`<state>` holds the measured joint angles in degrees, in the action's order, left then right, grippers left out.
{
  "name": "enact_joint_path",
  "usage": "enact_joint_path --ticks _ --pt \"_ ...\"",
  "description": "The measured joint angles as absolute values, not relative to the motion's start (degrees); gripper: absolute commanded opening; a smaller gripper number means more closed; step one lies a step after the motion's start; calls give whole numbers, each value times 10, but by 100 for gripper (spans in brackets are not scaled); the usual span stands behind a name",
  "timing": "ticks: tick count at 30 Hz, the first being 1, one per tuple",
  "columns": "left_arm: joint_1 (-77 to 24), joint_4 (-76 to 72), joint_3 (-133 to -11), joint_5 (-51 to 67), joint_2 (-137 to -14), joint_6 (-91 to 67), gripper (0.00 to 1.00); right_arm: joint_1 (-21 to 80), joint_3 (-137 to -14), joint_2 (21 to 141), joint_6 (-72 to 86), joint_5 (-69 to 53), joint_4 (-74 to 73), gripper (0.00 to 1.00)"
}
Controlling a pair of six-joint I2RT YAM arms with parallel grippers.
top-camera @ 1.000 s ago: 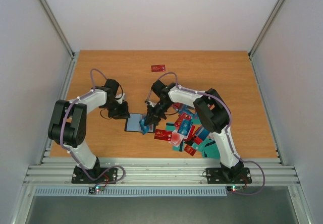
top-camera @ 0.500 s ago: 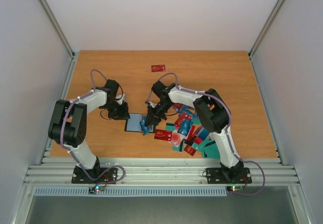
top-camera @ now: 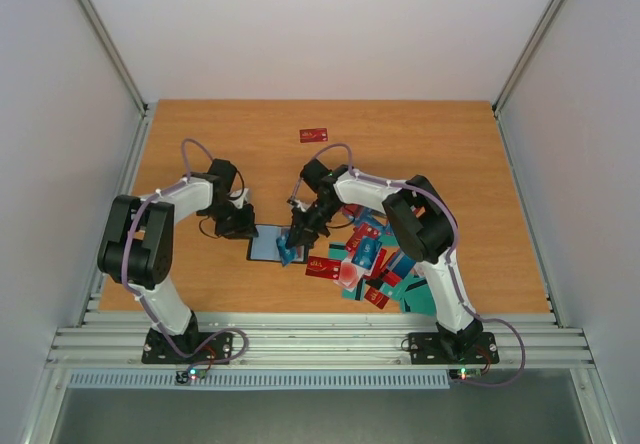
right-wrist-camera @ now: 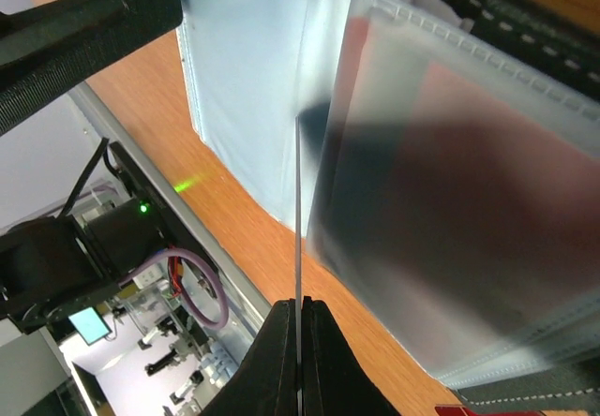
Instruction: Put the credit cards into the card holder
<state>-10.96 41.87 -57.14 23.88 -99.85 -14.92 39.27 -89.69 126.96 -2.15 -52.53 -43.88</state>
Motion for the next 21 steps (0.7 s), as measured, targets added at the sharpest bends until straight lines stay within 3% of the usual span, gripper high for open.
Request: enact_joint_path --ticks 21 --pt "-109 418 -570 242 -999 -147 22 388 -909 1291 -15 -535 -422 1"
